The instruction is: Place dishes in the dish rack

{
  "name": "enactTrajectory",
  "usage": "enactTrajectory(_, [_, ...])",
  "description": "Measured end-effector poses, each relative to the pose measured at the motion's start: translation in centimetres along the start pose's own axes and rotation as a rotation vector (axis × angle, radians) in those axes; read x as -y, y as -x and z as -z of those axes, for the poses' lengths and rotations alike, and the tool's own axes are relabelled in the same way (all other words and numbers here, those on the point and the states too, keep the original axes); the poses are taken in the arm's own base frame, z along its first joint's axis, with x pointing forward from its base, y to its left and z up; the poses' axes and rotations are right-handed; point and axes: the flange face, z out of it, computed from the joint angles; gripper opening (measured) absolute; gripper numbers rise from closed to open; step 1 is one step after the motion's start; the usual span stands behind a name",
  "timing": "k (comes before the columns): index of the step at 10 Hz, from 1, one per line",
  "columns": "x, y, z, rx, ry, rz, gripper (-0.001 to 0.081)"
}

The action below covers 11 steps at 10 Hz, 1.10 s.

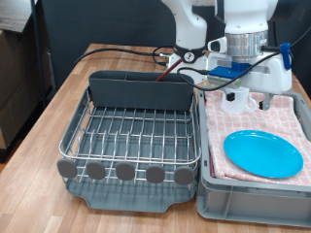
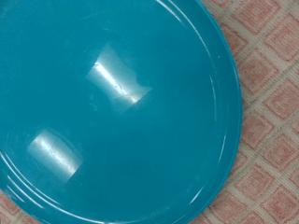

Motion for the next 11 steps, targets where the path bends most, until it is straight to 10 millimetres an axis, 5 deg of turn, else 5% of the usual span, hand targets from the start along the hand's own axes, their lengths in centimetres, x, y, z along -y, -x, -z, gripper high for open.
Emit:
enactTrajectory(6, [-0.5, -0.7, -0.6, 0.104, -0.039, 0.071, 0.0803])
enactTrajectory(11, [-1.5, -1.5, -3.9, 0.119, -0.015, 0.076, 0.0803])
